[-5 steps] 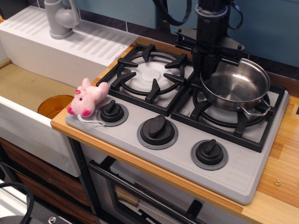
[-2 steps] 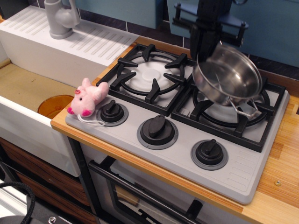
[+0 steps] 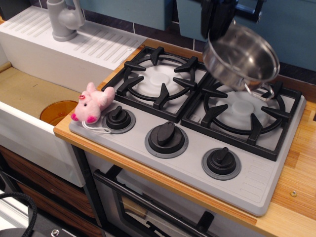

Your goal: Put pan on stove and put stuffedpig in pan

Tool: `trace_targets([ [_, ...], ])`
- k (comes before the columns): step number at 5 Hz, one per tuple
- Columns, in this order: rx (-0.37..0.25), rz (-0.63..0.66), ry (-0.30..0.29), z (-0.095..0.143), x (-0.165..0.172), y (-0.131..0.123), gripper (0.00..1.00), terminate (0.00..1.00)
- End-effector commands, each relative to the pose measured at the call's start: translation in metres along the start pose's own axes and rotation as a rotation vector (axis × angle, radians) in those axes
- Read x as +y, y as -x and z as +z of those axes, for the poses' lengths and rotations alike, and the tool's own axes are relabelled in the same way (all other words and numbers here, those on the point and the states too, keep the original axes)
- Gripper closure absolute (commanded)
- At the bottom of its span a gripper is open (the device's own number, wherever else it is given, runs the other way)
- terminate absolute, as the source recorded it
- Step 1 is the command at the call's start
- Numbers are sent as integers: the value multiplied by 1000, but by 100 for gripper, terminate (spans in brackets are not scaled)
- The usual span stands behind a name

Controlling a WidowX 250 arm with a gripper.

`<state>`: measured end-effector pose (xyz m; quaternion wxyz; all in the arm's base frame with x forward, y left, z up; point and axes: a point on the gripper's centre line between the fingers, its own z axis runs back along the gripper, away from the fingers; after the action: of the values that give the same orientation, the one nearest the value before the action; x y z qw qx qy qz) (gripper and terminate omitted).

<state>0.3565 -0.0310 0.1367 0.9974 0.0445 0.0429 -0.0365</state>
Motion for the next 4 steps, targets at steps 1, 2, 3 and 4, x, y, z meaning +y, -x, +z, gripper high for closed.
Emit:
trace_targets([
  [1, -82, -26, -16, 30, 44, -5, 100, 0],
  [2, -78, -37, -30, 27, 65, -3, 100, 0],
  [3, -78, -44, -33, 23, 82, -2, 100, 0],
  [4, -91, -57, -35, 16, 102, 0, 100, 0],
])
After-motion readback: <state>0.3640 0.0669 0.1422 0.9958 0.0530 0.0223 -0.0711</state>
